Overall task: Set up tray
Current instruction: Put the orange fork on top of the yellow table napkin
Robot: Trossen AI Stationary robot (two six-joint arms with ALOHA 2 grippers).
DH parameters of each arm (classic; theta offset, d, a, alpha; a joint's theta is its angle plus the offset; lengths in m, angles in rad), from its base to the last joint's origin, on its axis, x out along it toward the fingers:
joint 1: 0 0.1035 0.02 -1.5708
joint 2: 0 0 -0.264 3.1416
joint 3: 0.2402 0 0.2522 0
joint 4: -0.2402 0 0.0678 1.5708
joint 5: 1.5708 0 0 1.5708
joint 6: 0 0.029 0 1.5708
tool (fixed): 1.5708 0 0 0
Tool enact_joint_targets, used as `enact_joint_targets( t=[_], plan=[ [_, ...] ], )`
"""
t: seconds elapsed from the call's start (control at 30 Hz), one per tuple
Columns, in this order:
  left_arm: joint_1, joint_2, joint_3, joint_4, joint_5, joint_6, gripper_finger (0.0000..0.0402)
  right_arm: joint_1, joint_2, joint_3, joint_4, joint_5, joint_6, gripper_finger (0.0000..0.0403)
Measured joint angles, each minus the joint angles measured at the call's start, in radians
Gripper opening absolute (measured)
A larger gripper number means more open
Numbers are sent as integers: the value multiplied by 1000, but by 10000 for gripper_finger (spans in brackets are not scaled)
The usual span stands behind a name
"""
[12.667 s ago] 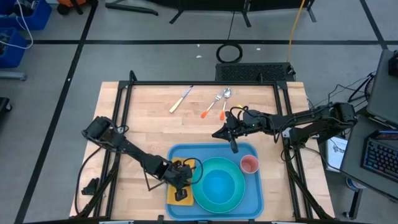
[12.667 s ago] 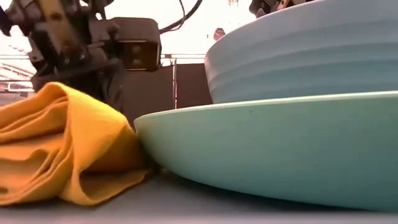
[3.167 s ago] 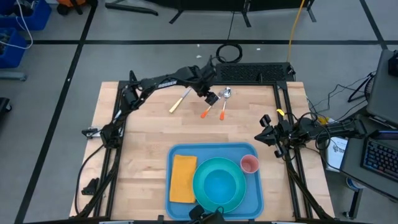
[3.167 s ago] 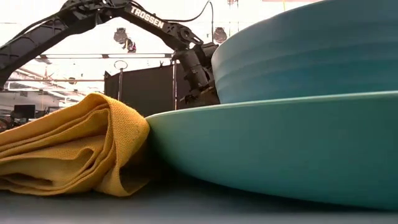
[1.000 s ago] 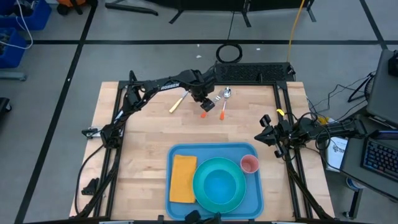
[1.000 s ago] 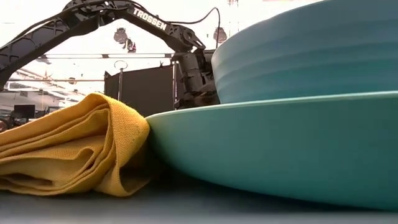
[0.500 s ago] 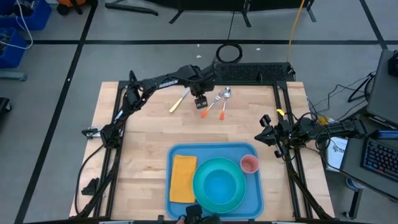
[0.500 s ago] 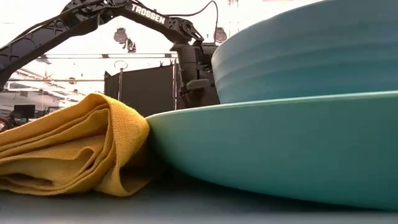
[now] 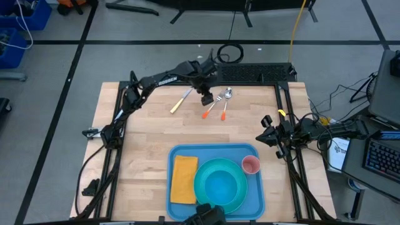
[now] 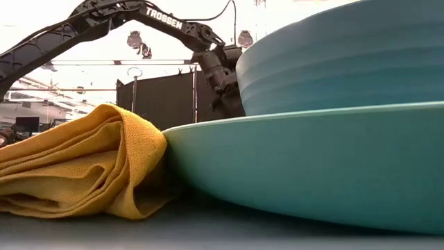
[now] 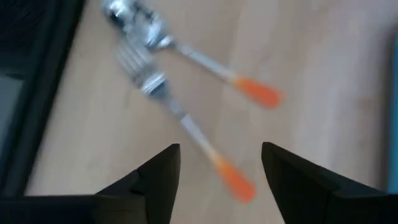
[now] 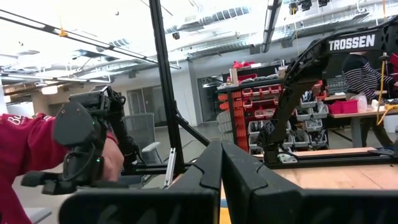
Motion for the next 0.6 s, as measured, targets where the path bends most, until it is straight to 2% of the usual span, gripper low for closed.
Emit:
enact_joint_targets(
  t=[0.07,0.13,0.3,0.37,0.47,0.5,0.53,0.6],
  plan=[
    [1,0,0,23,48,-26,203,0,0,0,0,0,0,0],
    [1,0,0,28,51,-16,162,0,0,0,0,0,0,0],
    [-13,-11,0,-9,-87,176,23,0,0,0,0,0,0,0],
    [-13,-11,0,-25,-115,292,13,0,0,0,0,0,0,0],
    [-23,-11,0,-28,-282,476,8,0,0,0,0,0,0,0],
    [-25,-11,0,-24,-303,534,5,0,0,0,0,0,0,0],
    [-26,-11,0,-26,-292,597,4,0,0,0,0,0,0,0],
    [-26,-14,0,-33,-172,685,7,0,0,0,0,0,0,0]
  ],
)
